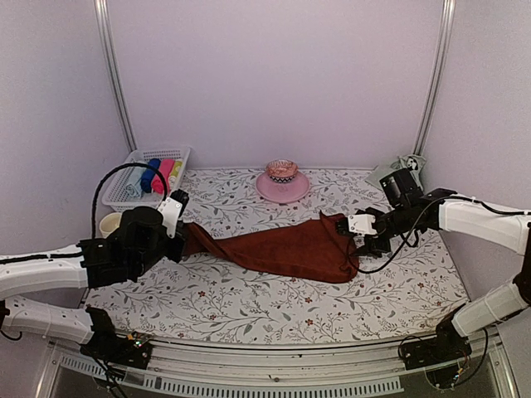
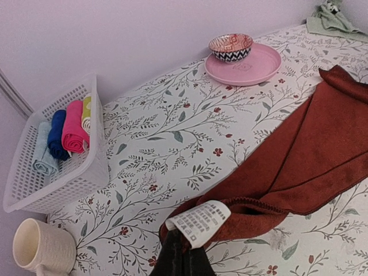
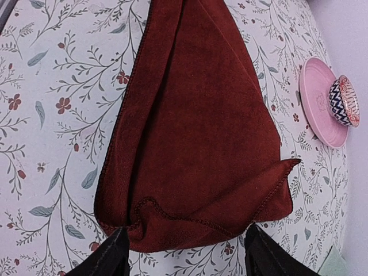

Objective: Roll the towels
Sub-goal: Pick up the towel from the center of the board.

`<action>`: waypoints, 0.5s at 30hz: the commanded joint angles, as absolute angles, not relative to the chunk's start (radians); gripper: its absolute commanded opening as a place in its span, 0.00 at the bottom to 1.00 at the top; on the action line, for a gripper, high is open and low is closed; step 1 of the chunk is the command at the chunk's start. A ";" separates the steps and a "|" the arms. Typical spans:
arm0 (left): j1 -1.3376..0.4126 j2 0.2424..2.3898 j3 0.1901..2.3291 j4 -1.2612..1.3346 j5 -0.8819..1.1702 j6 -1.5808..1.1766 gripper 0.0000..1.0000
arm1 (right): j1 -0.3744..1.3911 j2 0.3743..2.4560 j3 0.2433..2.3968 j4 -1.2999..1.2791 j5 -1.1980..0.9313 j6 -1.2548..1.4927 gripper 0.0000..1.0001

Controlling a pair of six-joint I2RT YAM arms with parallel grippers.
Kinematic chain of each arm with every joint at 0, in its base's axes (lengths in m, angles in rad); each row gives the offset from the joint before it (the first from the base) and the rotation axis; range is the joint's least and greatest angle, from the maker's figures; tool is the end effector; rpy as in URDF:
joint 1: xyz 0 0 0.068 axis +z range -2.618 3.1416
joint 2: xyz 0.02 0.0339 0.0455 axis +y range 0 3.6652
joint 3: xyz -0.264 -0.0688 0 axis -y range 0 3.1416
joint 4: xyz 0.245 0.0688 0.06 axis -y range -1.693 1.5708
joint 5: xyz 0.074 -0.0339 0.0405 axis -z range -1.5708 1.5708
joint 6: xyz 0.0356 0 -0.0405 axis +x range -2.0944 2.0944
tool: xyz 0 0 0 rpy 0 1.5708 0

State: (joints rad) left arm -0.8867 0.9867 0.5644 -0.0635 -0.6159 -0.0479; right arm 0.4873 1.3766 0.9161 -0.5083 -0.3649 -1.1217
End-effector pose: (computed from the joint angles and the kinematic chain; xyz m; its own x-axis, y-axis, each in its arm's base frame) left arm 0.1509 -0.1526 0.2399 -0.3096 0.3178 -0.8962 0.2953 0.9280 0.2271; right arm 0.2379 0.1404 0.2290 0.2387 -0.8259 -0.5108 -0.9235 -0.0304 -0.3824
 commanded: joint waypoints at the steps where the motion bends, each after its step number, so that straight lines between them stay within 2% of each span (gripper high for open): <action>1: -0.899 0.980 0.541 -0.012 -0.608 -0.071 0.00 | 0.514 1.390 0.933 -0.471 -0.366 -1.121 0.69; 4: -0.901 0.997 0.534 0.005 -0.604 -0.084 0.00 | 0.539 1.484 0.955 -0.459 -0.257 -1.022 0.72; 11: -0.906 1.022 0.526 0.003 -0.611 -0.096 0.00 | 0.563 1.559 0.875 -0.387 -0.113 -0.950 0.70; 12: -0.905 1.021 0.524 0.003 -0.616 -0.097 0.00 | 0.563 1.562 0.863 -0.375 -0.080 -0.944 0.68; 15: -0.905 1.017 0.520 0.005 -0.621 -0.098 0.00 | 0.564 1.554 0.820 -0.363 0.020 -0.923 0.52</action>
State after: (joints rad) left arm -0.8936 1.0206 0.5343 -0.0200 -0.6109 -0.0834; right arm 0.5564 1.5536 0.8677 -0.4057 -0.1371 -0.9817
